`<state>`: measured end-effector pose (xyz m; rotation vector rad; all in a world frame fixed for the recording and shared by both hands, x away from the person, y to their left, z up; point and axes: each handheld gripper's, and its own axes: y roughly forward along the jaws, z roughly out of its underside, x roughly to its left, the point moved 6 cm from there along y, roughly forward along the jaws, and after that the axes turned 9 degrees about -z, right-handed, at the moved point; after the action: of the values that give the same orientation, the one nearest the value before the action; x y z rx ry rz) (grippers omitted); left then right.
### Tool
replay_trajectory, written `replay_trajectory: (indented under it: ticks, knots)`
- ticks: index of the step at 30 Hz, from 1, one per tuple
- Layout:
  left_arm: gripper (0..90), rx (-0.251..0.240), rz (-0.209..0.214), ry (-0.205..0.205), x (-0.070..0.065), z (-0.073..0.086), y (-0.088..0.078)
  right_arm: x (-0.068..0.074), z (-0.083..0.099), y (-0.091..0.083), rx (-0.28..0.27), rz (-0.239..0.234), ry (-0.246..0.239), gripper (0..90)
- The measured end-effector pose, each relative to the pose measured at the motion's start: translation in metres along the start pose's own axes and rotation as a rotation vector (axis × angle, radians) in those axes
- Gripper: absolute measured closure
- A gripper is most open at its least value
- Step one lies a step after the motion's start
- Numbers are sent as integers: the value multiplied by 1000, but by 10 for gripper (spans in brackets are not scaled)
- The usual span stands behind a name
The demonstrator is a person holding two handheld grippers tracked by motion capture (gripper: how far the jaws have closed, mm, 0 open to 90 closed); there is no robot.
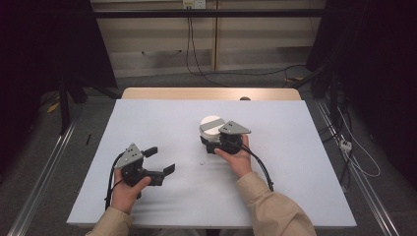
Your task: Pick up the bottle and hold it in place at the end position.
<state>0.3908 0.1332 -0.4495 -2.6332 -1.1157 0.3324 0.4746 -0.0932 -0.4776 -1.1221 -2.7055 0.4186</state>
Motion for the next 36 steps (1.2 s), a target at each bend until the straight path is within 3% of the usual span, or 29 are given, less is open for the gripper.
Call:
replay_trajectory:
  ticks: [15, 33, 36]
  knots:
    - [55, 7, -4, -29, -3, -19, 30, 0, 0, 0, 2, -1, -2, 184]
    - [70, 30, 0, -18, -8, -24, 54, 0, 1, 0, 6, 0, -2, 184]
    - [79, 32, -1, -2, -8, -25, 56, 0, 1, 0, 6, 1, -3, 184]
